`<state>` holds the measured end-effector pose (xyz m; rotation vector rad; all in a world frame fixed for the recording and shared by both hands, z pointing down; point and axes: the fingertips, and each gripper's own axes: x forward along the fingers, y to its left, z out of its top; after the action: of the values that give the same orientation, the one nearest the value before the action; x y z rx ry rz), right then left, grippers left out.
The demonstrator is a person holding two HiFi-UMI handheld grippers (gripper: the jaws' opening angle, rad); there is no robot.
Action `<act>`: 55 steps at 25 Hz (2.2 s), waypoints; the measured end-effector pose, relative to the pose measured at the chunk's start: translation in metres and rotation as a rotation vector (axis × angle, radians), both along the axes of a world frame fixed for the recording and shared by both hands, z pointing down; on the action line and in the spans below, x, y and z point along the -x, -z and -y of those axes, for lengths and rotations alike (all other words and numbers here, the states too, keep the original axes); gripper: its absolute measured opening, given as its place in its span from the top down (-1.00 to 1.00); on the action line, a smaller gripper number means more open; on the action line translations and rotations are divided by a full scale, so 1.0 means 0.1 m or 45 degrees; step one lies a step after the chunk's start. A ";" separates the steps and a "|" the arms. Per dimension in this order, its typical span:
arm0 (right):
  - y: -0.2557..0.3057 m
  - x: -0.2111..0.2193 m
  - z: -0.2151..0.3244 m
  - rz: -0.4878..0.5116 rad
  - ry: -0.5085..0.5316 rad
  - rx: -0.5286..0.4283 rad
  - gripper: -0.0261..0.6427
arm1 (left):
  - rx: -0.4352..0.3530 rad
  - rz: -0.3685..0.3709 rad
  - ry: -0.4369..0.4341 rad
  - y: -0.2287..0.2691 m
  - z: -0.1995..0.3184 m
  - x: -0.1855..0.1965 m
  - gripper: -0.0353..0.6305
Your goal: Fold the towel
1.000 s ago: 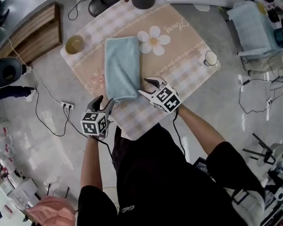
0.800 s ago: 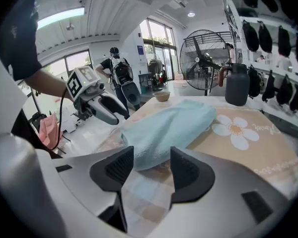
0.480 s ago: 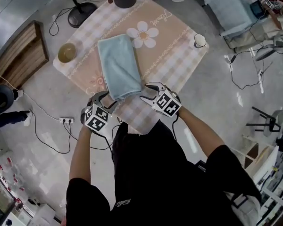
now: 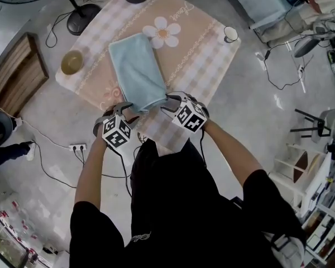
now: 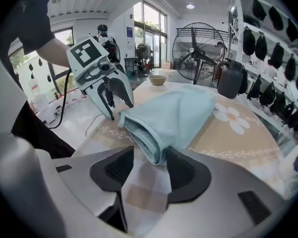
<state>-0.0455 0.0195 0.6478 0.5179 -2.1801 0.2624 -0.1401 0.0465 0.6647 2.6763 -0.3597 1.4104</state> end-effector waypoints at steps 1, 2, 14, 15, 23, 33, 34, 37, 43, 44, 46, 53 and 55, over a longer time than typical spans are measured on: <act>-0.02 0.00 0.01 -0.018 0.015 -0.010 0.30 | -0.004 0.010 -0.021 -0.02 0.02 -0.01 0.26; -0.04 0.01 0.01 -0.041 0.039 -0.025 0.30 | -0.007 0.022 -0.041 -0.05 0.04 -0.01 0.26; -0.27 0.01 0.07 -0.217 0.321 -0.043 0.31 | 0.085 -0.019 0.039 -0.18 0.18 -0.04 0.28; -0.27 0.01 0.09 -0.211 0.324 -0.032 0.37 | 0.102 -0.040 0.064 -0.18 0.20 -0.04 0.28; -0.22 0.03 0.17 -0.129 0.271 0.040 0.62 | 0.140 -0.098 0.220 -0.17 0.29 -0.01 0.48; -0.14 0.05 0.12 -0.095 0.248 0.078 0.78 | 0.190 -0.128 0.311 -0.16 0.26 -0.01 0.71; -0.12 0.05 0.10 -0.092 0.252 0.084 0.78 | 0.198 -0.128 0.318 -0.16 0.24 -0.01 0.72; -0.08 0.03 0.01 -0.090 0.272 0.101 0.78 | 0.236 -0.133 0.322 -0.11 0.15 -0.02 0.74; -0.02 -0.03 -0.27 -0.091 0.317 0.112 0.79 | 0.321 -0.166 0.304 0.00 -0.19 -0.08 0.74; -0.01 -0.04 -0.32 -0.091 0.321 0.114 0.79 | 0.330 -0.173 0.309 0.02 -0.23 -0.09 0.74; 0.00 -0.07 -0.41 -0.090 0.321 0.119 0.79 | 0.343 -0.193 0.316 0.05 -0.32 -0.12 0.75; 0.05 -0.18 -0.76 -0.086 0.329 0.155 0.79 | 0.430 -0.264 0.312 0.14 -0.71 -0.24 0.75; 0.06 -0.21 -0.85 -0.096 0.343 0.165 0.79 | 0.451 -0.282 0.299 0.17 -0.82 -0.27 0.75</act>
<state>-0.0240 0.1046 0.6414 0.1567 -2.1139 0.2311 -0.1129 0.1280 0.6480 2.3786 -0.3518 0.9933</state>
